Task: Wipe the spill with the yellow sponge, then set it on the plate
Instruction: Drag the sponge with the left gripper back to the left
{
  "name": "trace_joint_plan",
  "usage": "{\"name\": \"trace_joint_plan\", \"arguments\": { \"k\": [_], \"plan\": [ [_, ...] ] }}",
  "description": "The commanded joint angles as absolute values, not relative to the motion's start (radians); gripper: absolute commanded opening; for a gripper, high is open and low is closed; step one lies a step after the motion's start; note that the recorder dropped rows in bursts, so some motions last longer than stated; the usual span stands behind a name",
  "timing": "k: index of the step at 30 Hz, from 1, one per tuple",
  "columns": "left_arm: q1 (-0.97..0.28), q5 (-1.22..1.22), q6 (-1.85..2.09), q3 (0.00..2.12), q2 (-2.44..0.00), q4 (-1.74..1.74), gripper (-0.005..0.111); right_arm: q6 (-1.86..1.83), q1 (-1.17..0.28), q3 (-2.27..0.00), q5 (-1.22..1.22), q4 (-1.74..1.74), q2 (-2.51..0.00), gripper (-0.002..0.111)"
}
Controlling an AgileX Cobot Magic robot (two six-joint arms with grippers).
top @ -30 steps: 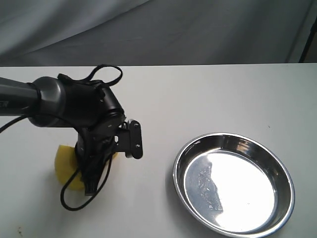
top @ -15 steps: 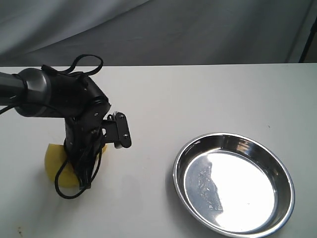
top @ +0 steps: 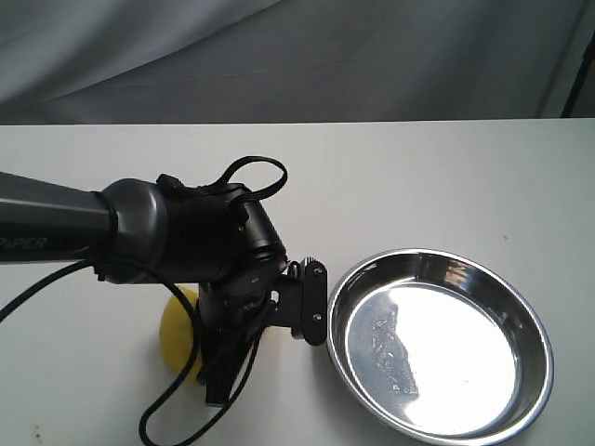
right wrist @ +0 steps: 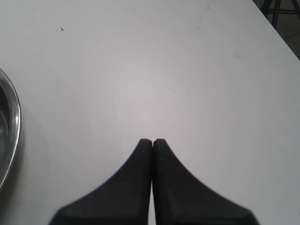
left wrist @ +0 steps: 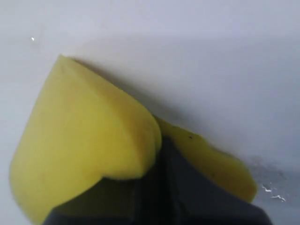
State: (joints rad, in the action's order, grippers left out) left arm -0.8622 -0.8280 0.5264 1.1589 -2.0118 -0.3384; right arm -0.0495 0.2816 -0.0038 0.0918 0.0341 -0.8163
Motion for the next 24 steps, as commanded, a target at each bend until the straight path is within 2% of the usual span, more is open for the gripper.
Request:
{"name": "trace_joint_plan", "arguments": {
  "k": [1,11,24],
  "plan": [
    [-0.844,-0.667,0.527,1.156,-2.026,-0.356,0.000,-0.045,0.289,0.000,0.108,0.034,-0.819,0.000],
    [-0.651,-0.436,0.458,1.158,-2.125,-0.567,0.000,-0.045,0.289,0.000,0.108,0.034,-0.819,0.000],
    [-0.367,-0.599,0.368,1.158,-2.234,-0.647,0.000,-0.045,0.289,0.000,0.108,0.034,-0.819,0.000]
  ]
}}
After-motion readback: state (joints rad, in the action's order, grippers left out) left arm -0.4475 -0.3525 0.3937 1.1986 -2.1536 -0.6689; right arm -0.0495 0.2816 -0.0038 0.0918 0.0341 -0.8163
